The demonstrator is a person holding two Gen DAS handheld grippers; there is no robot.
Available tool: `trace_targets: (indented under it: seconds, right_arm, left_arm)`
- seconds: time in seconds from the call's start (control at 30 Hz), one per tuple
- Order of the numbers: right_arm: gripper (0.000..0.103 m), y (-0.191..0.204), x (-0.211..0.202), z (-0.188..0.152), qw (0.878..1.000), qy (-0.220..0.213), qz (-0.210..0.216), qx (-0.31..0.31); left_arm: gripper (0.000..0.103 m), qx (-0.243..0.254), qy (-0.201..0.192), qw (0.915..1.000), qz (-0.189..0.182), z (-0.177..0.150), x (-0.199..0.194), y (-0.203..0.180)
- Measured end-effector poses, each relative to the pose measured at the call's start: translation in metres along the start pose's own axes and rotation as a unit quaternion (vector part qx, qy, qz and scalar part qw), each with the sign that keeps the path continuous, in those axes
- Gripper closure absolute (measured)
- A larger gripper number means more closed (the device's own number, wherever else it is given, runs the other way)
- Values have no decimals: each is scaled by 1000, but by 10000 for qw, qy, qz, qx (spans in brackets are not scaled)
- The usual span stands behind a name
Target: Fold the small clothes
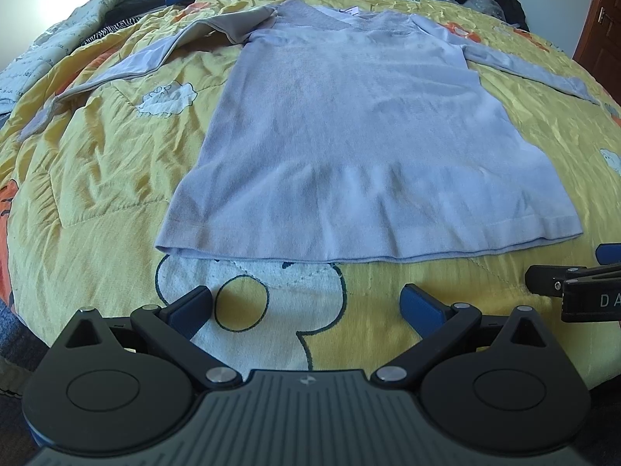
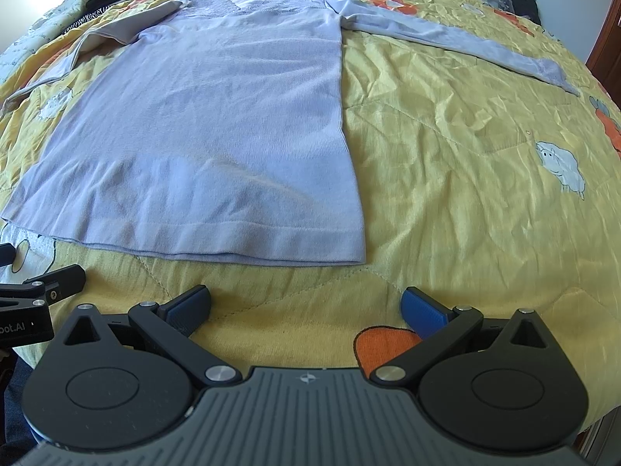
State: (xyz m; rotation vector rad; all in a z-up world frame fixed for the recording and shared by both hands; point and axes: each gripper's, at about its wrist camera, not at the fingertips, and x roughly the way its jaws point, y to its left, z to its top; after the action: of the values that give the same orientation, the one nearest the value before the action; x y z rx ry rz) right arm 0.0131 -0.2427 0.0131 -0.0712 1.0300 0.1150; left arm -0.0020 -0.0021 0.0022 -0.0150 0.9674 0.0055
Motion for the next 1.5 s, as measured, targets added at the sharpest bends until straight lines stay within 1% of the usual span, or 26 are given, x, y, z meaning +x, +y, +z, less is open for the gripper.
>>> trace_targets:
  seconds: [0.1, 0.23, 0.5, 0.57, 0.73, 0.97, 1.13, 1.5]
  right_arm:
    - [0, 1, 1, 4, 10000, 17, -5, 16]
    - [0, 2, 2, 7, 9999, -10, -63, 105]
    - [0, 0, 7, 11, 9994, -117, -154, 275]
    - [0, 2, 8, 11, 9990, -200, -199, 339]
    - [0, 3, 6, 0, 9983, -510, -160, 235]
    - [0, 5, 2, -8, 9980, -617, -75, 85]
    - [0, 5, 1, -9, 9977, -664, -78, 99]
    - [0, 6, -1, -16, 9958, -908, -54, 45]
  left_arm:
    - [0, 17, 6, 10000, -10, 1, 1, 0]
    - [0, 142, 121, 9998, -84, 4, 3, 1]
    - [0, 339, 213, 9990, -213, 13, 10, 3]
    - [0, 330, 244, 9989, -210, 16, 12, 4]
    - [0, 197, 75, 9997, -122, 11, 10, 3]
    - [0, 185, -108, 9997, -121, 4, 7, 4]
    - [0, 141, -175, 9997, -86, 1, 6, 3]
    - [0, 120, -276, 9995, -82, -4, 3, 4]
